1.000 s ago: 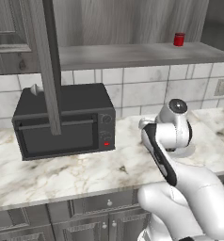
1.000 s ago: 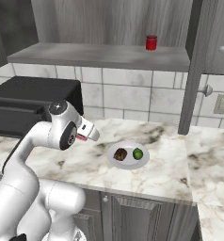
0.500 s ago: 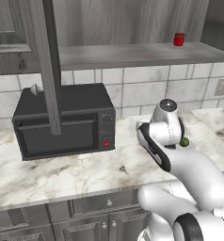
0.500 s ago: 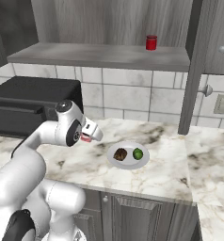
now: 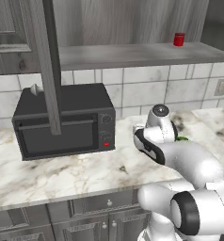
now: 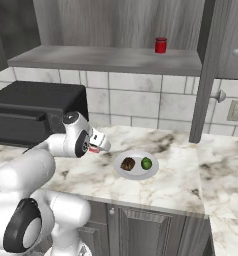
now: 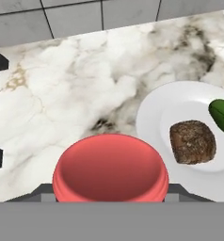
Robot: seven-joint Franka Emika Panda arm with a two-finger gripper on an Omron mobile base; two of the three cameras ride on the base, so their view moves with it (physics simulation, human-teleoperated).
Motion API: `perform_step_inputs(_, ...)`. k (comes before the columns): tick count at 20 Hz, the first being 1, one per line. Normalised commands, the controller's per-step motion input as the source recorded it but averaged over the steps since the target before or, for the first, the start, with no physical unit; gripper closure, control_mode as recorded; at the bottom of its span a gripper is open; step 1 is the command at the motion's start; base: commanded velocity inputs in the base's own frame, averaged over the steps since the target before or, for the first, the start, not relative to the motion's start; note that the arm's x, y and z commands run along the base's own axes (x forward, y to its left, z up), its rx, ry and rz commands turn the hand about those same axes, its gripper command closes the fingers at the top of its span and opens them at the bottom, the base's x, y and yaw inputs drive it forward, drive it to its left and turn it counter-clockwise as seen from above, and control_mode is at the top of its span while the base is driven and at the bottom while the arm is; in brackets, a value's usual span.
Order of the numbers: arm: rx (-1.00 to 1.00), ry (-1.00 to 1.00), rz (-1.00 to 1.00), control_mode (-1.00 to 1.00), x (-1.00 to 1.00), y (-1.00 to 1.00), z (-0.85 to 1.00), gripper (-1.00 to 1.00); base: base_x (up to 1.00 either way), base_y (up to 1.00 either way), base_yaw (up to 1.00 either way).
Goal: Pick the avocado and bread from the counter and place them on the plate. Then pick the jam from the cabinet and place it next to the plate. Lastly close the cabinet door.
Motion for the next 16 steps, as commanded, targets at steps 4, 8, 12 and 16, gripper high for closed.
perform_step_inputs(4, 0.0, 0.0, 0.0, -1.0, 0.27, -0.04, -0.22, 1.0, 0.0, 0.0, 0.0)
perform_step_inputs(8, 0.0, -0.04, 0.0, -1.0, 0.21, -0.07, -0.23, 1.0, 0.0, 0.0, 0.0)
perform_step_inputs(12, -0.01, -0.02, 0.0, -1.0, 0.2, -0.1, -0.2, 1.0, 0.0, 0.0, 0.0)
perform_step_inputs(16, -0.01, 0.0, 0.0, -1.0, 0.2, -0.1, -0.2, 1.0, 0.0, 0.0, 0.0)
